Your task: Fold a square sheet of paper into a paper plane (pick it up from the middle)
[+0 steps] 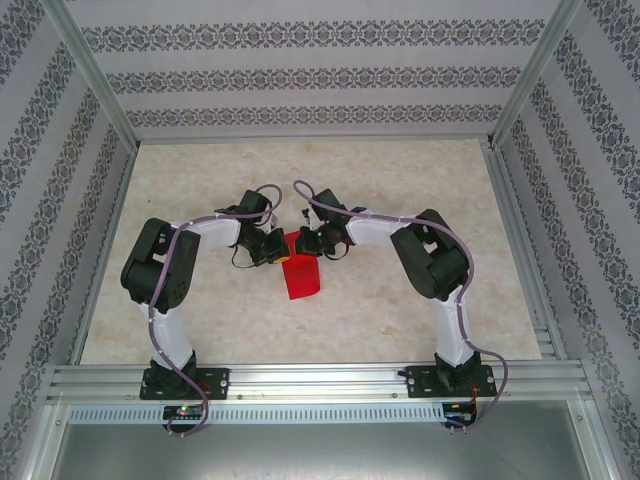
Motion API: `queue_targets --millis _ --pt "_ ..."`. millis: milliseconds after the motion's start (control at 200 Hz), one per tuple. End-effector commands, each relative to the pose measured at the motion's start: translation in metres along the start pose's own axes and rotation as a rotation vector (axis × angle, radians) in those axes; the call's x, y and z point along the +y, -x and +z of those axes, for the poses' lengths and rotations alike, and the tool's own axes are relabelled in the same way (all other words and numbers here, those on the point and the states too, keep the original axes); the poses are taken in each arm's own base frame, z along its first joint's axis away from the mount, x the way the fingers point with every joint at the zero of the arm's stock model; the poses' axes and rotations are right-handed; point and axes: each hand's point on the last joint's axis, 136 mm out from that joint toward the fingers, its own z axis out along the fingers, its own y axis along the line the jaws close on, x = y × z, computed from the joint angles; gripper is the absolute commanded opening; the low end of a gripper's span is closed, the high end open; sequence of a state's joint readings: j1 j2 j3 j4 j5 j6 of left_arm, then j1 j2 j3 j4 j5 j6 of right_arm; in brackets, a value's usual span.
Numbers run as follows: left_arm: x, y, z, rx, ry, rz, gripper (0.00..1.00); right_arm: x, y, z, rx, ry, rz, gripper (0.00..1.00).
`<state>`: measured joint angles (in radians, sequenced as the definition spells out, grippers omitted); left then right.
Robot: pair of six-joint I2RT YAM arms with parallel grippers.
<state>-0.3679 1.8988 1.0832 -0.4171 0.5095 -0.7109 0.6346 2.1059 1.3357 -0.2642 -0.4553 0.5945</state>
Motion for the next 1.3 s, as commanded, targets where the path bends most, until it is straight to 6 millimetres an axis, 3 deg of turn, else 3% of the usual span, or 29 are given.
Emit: queue_targets --millis 0,145,235,475,614,729,954,1154,1294 --pt "0.077 -0.03 0.023 0.085 0.271 -0.076 0.0 -0.017 0.009 -0.002 -0.041 -0.015 0.045 0.01" --pt "0.077 -0.032 0.024 0.092 0.264 -0.076 0.0 -0.046 0.011 -0.015 -0.088 -0.044 0.093 0.01" --pt "0.075 -0.033 0.023 0.095 0.261 -0.072 0.0 -0.049 0.021 -0.023 -0.118 -0.037 0.102 0.01" --pt "0.076 -0.033 0.023 0.098 0.262 -0.072 0.0 -0.003 0.053 -0.048 -0.217 0.035 0.036 0.01" --pt "0.076 -0.032 0.023 0.095 0.263 -0.072 0.0 0.018 0.047 -0.032 -0.178 0.064 0.001 0.02" --pt "0.075 -0.032 0.023 0.095 0.262 -0.071 0.0 0.017 0.044 -0.015 -0.14 0.06 0.014 0.02" --pt "0.077 -0.034 0.023 0.103 0.267 -0.068 0.0 0.004 0.048 -0.002 -0.13 0.043 0.04 0.02" --pt "0.078 -0.034 0.023 0.104 0.269 -0.063 0.0 -0.023 0.046 0.005 -0.103 -0.009 0.068 0.02" --pt "0.08 -0.037 0.023 0.109 0.275 -0.061 0.0 -0.041 0.056 0.001 -0.136 -0.056 0.104 0.02"
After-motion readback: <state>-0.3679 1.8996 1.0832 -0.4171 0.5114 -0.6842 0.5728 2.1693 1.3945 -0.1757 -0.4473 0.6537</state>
